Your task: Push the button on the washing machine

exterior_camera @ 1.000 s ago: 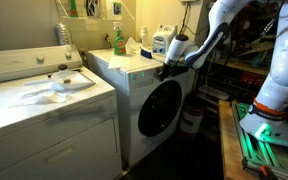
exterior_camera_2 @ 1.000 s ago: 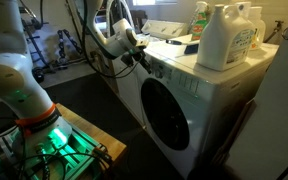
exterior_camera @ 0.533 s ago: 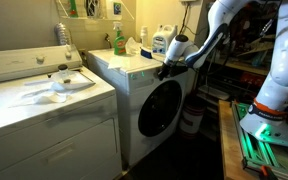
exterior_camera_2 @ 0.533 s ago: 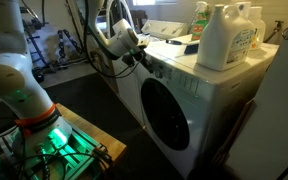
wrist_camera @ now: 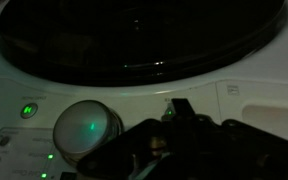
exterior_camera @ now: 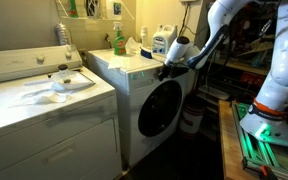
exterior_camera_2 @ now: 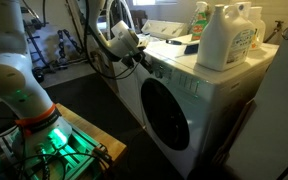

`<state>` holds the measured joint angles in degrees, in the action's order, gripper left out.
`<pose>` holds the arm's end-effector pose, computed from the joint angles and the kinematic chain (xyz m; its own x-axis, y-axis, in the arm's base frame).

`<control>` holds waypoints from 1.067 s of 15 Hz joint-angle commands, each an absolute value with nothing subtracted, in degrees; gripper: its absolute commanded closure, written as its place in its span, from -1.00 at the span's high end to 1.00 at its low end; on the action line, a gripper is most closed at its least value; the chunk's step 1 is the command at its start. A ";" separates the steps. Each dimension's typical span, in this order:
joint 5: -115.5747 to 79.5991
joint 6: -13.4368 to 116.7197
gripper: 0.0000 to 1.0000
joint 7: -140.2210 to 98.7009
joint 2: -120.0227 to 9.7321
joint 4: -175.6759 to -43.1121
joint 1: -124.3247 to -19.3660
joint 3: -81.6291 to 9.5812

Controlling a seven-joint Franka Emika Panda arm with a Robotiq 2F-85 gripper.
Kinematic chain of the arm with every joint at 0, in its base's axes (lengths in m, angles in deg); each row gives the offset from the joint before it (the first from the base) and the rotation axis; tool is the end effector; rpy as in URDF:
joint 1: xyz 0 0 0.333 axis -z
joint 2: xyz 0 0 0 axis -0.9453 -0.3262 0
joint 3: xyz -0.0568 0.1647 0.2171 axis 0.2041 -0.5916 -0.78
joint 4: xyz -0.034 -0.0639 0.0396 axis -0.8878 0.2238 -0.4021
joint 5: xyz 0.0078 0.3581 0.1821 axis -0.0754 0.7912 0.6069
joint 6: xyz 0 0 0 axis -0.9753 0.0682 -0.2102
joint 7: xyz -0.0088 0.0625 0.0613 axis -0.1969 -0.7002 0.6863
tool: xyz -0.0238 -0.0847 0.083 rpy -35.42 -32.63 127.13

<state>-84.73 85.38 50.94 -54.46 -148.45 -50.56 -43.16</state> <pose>0.5225 -0.1002 0.1904 0.7828 -0.3779 0.4944 -0.4794 -0.8728 0.0918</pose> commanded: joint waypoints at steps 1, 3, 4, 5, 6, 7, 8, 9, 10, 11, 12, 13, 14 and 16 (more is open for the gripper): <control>-82.43 85.04 -1.00 49.47 -54.75 -150.02 -50.15 -43.89; -78.19 81.87 -1.00 47.02 -52.40 -153.04 -49.94 -45.13; -74.60 79.53 -1.00 44.45 -51.04 -154.90 -49.55 -46.12; -67.90 78.72 -1.00 39.85 -49.71 -156.81 -54.28 -41.91; -64.83 75.86 -1.00 37.32 -48.49 -157.90 -49.03 -47.78; -59.55 73.79 -0.48 33.25 -47.01 -158.95 -48.93 -48.50; -55.81 71.20 -0.46 31.24 -45.47 -159.30 -48.76 -49.31; -50.66 69.28 -0.33 26.91 -44.07 -159.67 -47.86 -50.67; -46.35 67.20 -0.20 23.70 -42.62 -159.48 -47.83 -51.05; -41.68 64.87 -0.02 19.82 -41.13 -159.10 -47.57 -51.51; -36.90 62.92 0.12 16.15 -39.61 -158.41 -54.56 -44.68; -32.65 60.21 0.25 12.06 -37.65 -157.92 -55.43 -43.64; -30.20 57.56 0.43 9.49 -36.06 -157.19 -56.58 -42.17; -26.62 50.08 0.73 4.94 -32.77 -155.09 -58.24 -39.78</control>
